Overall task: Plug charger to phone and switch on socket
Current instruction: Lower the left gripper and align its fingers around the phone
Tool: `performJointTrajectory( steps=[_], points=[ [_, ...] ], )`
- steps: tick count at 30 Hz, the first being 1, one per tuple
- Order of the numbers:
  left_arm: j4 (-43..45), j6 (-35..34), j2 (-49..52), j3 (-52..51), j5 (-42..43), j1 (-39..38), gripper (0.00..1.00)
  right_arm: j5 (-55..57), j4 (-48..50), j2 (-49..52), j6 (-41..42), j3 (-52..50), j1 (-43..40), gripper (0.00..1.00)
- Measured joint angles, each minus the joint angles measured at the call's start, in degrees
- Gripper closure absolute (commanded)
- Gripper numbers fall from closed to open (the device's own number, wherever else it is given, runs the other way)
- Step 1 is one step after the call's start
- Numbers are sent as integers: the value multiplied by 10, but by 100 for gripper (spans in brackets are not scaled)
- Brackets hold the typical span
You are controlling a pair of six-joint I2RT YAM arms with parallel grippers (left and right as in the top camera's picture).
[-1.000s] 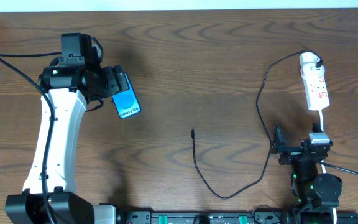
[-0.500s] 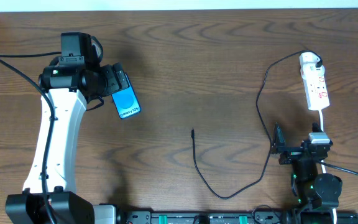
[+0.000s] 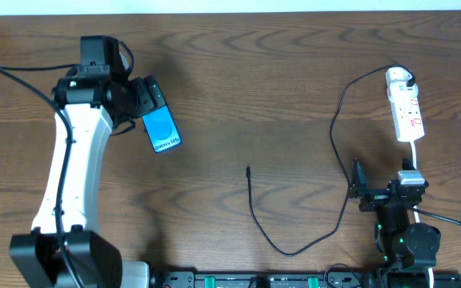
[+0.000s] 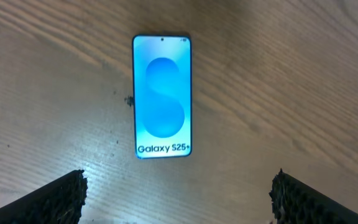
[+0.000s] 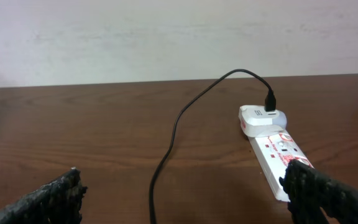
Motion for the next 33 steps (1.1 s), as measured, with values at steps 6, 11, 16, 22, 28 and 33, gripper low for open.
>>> performJointTrajectory(
  steps=[6, 11, 16, 22, 28, 33],
  points=[
    [-4, 0, 52, 41, -4, 0, 5, 0, 0, 0, 0, 0, 0, 1],
    [-4, -2, 94, 46, -4, 0, 5, 0, 0, 0, 0, 0, 0, 1],
    [-4, -2, 144, 46, -5, 0, 5, 0, 0, 0, 0, 0, 0, 1],
    [-2, -2, 181, 46, -4, 0, 5, 0, 0, 0, 0, 0, 0, 1],
    [-2, -2, 184, 46, -4, 0, 5, 0, 0, 0, 0, 0, 0, 1],
    [-1, -2, 184, 44, -5, 0, 5, 0, 0, 0, 0, 0, 0, 1]
  ],
)
